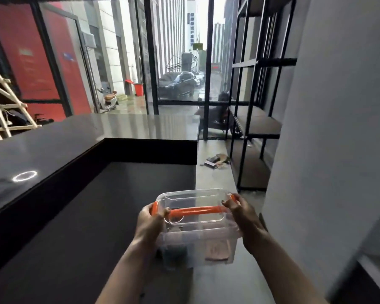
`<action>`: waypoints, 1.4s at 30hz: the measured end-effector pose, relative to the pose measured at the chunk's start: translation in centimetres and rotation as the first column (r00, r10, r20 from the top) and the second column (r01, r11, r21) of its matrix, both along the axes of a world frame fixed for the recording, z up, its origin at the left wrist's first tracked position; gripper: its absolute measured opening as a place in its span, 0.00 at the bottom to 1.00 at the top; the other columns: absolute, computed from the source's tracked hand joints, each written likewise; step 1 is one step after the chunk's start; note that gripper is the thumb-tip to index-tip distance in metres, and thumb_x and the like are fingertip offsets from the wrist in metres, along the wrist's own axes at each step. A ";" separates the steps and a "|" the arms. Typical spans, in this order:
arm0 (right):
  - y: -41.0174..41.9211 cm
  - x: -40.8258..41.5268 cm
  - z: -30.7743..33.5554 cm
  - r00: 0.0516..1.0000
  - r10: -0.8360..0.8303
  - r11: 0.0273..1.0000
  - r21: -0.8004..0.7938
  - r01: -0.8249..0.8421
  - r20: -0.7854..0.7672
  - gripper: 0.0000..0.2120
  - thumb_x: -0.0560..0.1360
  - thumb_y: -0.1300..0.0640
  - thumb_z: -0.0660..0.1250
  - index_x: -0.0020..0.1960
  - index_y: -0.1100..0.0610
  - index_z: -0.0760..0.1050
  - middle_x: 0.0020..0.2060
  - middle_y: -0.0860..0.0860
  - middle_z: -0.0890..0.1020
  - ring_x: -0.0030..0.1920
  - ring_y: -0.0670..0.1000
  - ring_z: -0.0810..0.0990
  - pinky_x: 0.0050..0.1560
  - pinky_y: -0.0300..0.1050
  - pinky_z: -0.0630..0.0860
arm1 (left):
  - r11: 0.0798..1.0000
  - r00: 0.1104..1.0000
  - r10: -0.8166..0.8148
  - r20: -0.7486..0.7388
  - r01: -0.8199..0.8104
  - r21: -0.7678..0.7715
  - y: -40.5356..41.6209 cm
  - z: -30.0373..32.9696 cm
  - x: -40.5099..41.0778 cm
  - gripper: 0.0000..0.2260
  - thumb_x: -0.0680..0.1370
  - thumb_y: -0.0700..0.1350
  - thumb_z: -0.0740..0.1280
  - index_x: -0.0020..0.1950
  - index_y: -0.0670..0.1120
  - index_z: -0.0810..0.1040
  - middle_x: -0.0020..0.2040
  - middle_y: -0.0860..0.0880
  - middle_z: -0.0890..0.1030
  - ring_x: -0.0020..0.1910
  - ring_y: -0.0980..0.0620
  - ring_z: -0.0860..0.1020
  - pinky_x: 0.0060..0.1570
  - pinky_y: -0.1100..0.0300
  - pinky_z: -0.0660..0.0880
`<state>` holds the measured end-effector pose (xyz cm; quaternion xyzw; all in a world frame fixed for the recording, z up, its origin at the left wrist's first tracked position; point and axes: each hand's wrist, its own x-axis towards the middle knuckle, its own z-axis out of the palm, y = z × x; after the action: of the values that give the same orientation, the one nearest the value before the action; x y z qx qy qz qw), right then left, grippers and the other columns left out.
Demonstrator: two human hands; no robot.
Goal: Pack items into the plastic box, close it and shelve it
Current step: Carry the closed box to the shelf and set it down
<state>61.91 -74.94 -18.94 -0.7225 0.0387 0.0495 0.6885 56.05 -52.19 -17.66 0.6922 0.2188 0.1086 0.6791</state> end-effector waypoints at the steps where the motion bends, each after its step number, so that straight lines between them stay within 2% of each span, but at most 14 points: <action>1: -0.7 0.1 -0.3 1.000 -0.022 1.000 -0.003 0.022 -0.004 0.19 0.78 0.48 0.66 0.66 0.54 0.74 0.55 0.57 0.83 0.50 0.56 0.82 0.37 0.44 0.75 | 1.000 1.000 -0.019 0.004 0.019 0.010 -0.5 0.0 1.0 0.11 0.77 0.43 0.69 0.57 0.40 0.79 0.46 0.44 0.84 0.41 0.49 0.80 0.45 0.52 0.78; 3: -2.0 0.8 -1.1 0.998 -0.065 0.998 0.007 0.065 -0.017 0.19 0.80 0.49 0.65 0.69 0.53 0.72 0.58 0.57 0.82 0.56 0.59 0.82 0.46 0.51 0.79 | 0.998 0.998 -0.056 0.005 0.056 0.024 -1.7 -0.2 3.1 0.13 0.77 0.42 0.69 0.59 0.38 0.77 0.46 0.45 0.83 0.41 0.51 0.80 0.42 0.56 0.80; 5: -3.3 2.0 -2.0 0.993 -0.115 0.993 0.010 0.115 -0.039 0.21 0.80 0.47 0.65 0.71 0.50 0.70 0.59 0.57 0.81 0.57 0.60 0.82 0.54 0.59 0.81 | 0.996 0.996 -0.084 0.011 0.083 0.042 -3.1 -0.2 5.1 0.13 0.77 0.40 0.69 0.61 0.39 0.76 0.44 0.47 0.81 0.38 0.55 0.78 0.30 0.70 0.75; 7: -4.5 3.6 -2.5 0.986 -0.160 0.987 -0.008 0.159 -0.038 0.23 0.78 0.45 0.66 0.71 0.50 0.70 0.60 0.57 0.81 0.57 0.60 0.82 0.57 0.64 0.80 | 0.993 0.994 -0.113 0.013 0.112 0.031 -4.3 -0.6 7.3 0.14 0.77 0.39 0.69 0.63 0.38 0.76 0.44 0.47 0.80 0.37 0.57 0.77 0.23 0.75 0.70; 9: -5.7 5.8 -2.8 0.981 -0.192 0.981 -0.030 0.190 -0.041 0.26 0.76 0.44 0.67 0.72 0.50 0.70 0.61 0.57 0.81 0.57 0.60 0.81 0.56 0.63 0.81 | 0.990 0.989 -0.144 0.007 0.144 0.005 -5.4 -1.1 10.0 0.14 0.78 0.40 0.69 0.63 0.38 0.75 0.43 0.47 0.81 0.37 0.56 0.77 0.25 0.70 0.72; 11: -6.9 8.6 -2.8 0.978 -0.208 0.976 -0.065 0.206 -0.023 0.26 0.79 0.47 0.66 0.74 0.52 0.68 0.62 0.57 0.80 0.56 0.58 0.81 0.45 0.52 0.82 | 0.983 0.983 -0.182 0.001 0.182 -0.012 -6.5 -1.6 13.2 0.16 0.78 0.42 0.69 0.64 0.38 0.75 0.45 0.46 0.82 0.38 0.55 0.79 0.28 0.66 0.72; 13: -7.8 12.2 -2.9 0.971 -0.240 0.968 -0.073 0.240 -0.001 0.24 0.80 0.51 0.66 0.75 0.55 0.68 0.62 0.58 0.79 0.51 0.55 0.81 0.36 0.44 0.76 | 0.975 0.976 -0.218 0.010 0.218 -0.032 -7.3 -2.2 17.2 0.17 0.78 0.42 0.68 0.65 0.39 0.75 0.49 0.44 0.83 0.39 0.54 0.79 0.26 0.69 0.72; 19: -8.6 25.3 -2.2 0.954 -0.299 0.953 -0.056 0.299 0.015 0.25 0.81 0.51 0.66 0.75 0.52 0.65 0.59 0.55 0.79 0.46 0.49 0.80 0.31 0.41 0.76 | 0.954 0.958 -0.287 0.015 0.288 -0.086 -8.5 -2.7 32.7 0.17 0.77 0.40 0.70 0.65 0.38 0.75 0.49 0.42 0.84 0.39 0.52 0.81 0.22 0.72 0.72; 23: -9.1 34.8 -1.7 0.944 -0.330 0.941 -0.082 0.328 -0.003 0.25 0.80 0.51 0.66 0.76 0.51 0.66 0.63 0.56 0.79 0.50 0.53 0.82 0.34 0.45 0.78 | 0.940 0.950 -0.312 0.034 0.313 -0.134 -9.0 -2.1 43.3 0.22 0.76 0.40 0.71 0.68 0.38 0.73 0.54 0.39 0.82 0.38 0.52 0.80 0.21 0.71 0.71; 26: -9.5 40.4 -1.5 0.931 -0.364 0.928 -0.087 0.362 -0.020 0.29 0.77 0.48 0.69 0.76 0.49 0.65 0.66 0.56 0.77 0.59 0.59 0.80 0.49 0.56 0.82 | 0.925 0.937 -0.347 0.043 0.349 -0.152 -9.8 -1.8 49.5 0.23 0.76 0.39 0.71 0.69 0.39 0.70 0.49 0.44 0.81 0.39 0.54 0.79 0.21 0.73 0.71; 29: -9.9 45.1 -1.1 0.925 -0.378 0.924 -0.077 0.375 -0.036 0.29 0.76 0.47 0.69 0.74 0.49 0.68 0.65 0.57 0.78 0.60 0.60 0.80 0.60 0.65 0.79 | 0.919 0.932 -0.361 0.044 0.363 -0.151 -10.4 -1.9 54.3 0.26 0.76 0.41 0.71 0.72 0.41 0.68 0.56 0.42 0.81 0.45 0.52 0.81 0.22 0.72 0.73; 32: -10.3 50.0 -1.0 0.929 -0.365 0.930 -0.072 0.361 -0.053 0.24 0.76 0.47 0.69 0.71 0.48 0.69 0.62 0.57 0.79 0.59 0.61 0.81 0.58 0.67 0.80 | 0.926 0.935 -0.352 0.042 0.354 -0.133 -11.0 -1.9 59.0 0.24 0.77 0.41 0.70 0.72 0.42 0.69 0.57 0.42 0.80 0.43 0.54 0.80 0.25 0.70 0.73; 38: -12.2 61.3 -2.2 0.925 -0.372 0.928 -0.034 0.370 -0.074 0.33 0.68 0.43 0.70 0.72 0.47 0.70 0.62 0.55 0.79 0.59 0.60 0.81 0.59 0.65 0.80 | 0.945 0.949 -0.316 0.021 0.317 -0.082 -13.1 -2.4 70.2 0.24 0.77 0.38 0.69 0.72 0.41 0.69 0.58 0.42 0.77 0.40 0.56 0.76 0.20 0.72 0.72; 42: -14.5 71.2 -2.6 0.935 -0.346 0.938 0.008 0.348 -0.072 0.21 0.78 0.53 0.69 0.70 0.49 0.70 0.60 0.53 0.79 0.53 0.53 0.81 0.45 0.50 0.81 | 0.962 0.964 -0.265 0.016 0.265 -0.057 -15.3 -2.1 79.0 0.24 0.77 0.40 0.70 0.72 0.43 0.69 0.63 0.41 0.77 0.41 0.56 0.76 0.25 0.69 0.70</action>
<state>133.14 -89.44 -21.55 -0.6952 0.1889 -0.0473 0.6920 135.00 -67.53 -19.78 0.6945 0.1246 0.0130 0.7085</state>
